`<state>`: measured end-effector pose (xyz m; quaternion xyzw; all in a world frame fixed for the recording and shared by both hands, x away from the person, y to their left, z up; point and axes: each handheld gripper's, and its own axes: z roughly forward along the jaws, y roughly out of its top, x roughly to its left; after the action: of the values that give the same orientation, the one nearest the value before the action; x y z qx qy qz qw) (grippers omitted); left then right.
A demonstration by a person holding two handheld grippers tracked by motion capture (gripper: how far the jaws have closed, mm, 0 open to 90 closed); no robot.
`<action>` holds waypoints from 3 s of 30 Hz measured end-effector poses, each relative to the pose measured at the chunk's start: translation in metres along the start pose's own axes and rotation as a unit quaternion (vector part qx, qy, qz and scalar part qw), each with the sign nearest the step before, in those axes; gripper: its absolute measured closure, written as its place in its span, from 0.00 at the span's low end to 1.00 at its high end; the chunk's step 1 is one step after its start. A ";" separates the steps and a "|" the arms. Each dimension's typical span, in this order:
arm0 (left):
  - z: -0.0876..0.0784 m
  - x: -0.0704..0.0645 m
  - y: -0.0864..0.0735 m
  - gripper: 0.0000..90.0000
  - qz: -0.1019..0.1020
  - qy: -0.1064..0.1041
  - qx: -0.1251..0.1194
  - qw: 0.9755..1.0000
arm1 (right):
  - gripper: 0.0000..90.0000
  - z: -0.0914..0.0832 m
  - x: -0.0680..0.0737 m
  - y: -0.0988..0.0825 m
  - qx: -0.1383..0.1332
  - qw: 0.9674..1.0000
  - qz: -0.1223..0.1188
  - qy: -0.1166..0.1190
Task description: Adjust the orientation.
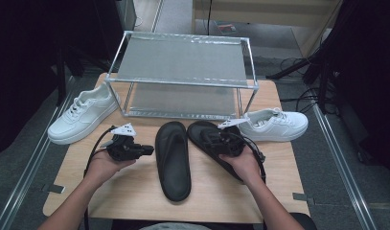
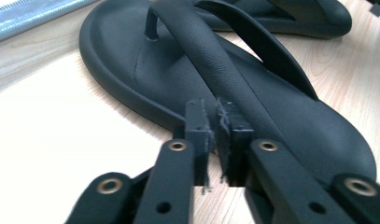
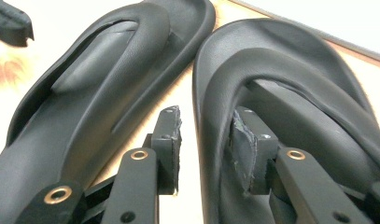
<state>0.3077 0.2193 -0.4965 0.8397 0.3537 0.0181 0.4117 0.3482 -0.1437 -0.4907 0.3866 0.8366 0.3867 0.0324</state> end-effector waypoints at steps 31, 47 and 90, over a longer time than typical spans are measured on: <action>0.036 -0.001 0.006 0.96 0.042 -0.017 0.047 0.998 | 0.99 -0.011 0.009 -0.014 0.029 0.998 -0.047 -0.023; 0.042 -0.015 0.006 0.94 0.063 -0.031 0.053 0.996 | 0.99 -0.008 0.010 -0.013 0.027 0.999 -0.041 -0.011; 0.031 -0.035 0.016 0.74 0.072 -0.060 0.037 0.995 | 0.64 -0.031 0.014 -0.030 -0.067 0.998 0.002 -0.001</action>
<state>0.3006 0.1699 -0.4965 0.8770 0.2675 -0.0158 0.3989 0.3084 -0.1658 -0.4859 0.3854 0.8082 0.4416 0.0580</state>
